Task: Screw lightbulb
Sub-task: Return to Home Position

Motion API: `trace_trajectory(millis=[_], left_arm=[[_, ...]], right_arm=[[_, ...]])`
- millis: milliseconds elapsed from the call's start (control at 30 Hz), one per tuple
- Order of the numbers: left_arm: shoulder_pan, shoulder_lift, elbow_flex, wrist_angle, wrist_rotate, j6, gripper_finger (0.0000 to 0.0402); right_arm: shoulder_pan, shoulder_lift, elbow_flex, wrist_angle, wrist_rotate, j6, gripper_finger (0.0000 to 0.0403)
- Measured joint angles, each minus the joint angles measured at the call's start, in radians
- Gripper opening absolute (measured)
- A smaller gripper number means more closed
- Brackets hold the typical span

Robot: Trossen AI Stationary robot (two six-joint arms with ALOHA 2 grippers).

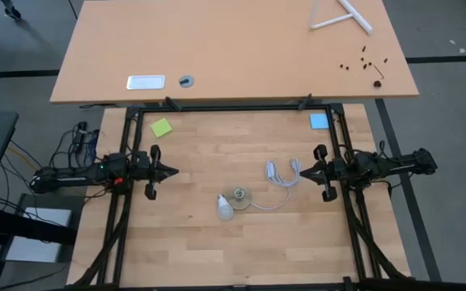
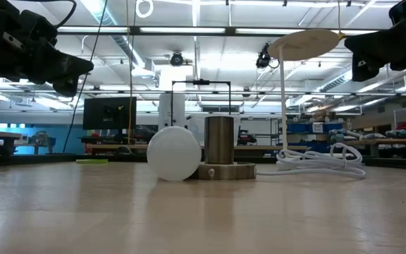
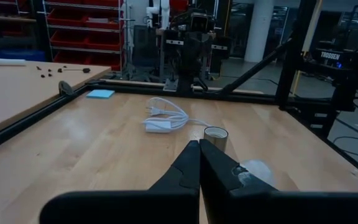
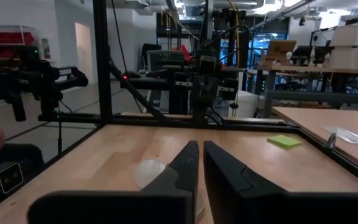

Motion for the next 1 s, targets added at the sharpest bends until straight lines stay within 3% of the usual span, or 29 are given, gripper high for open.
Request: trace_trajectory(millis=[1000], left_arm=[[0.000,0.000,0.000,0.001,0.000,0.000,0.0005]], right_arm=[[0.000,0.000,0.000,0.000,0.000,-0.001,0.0032]])
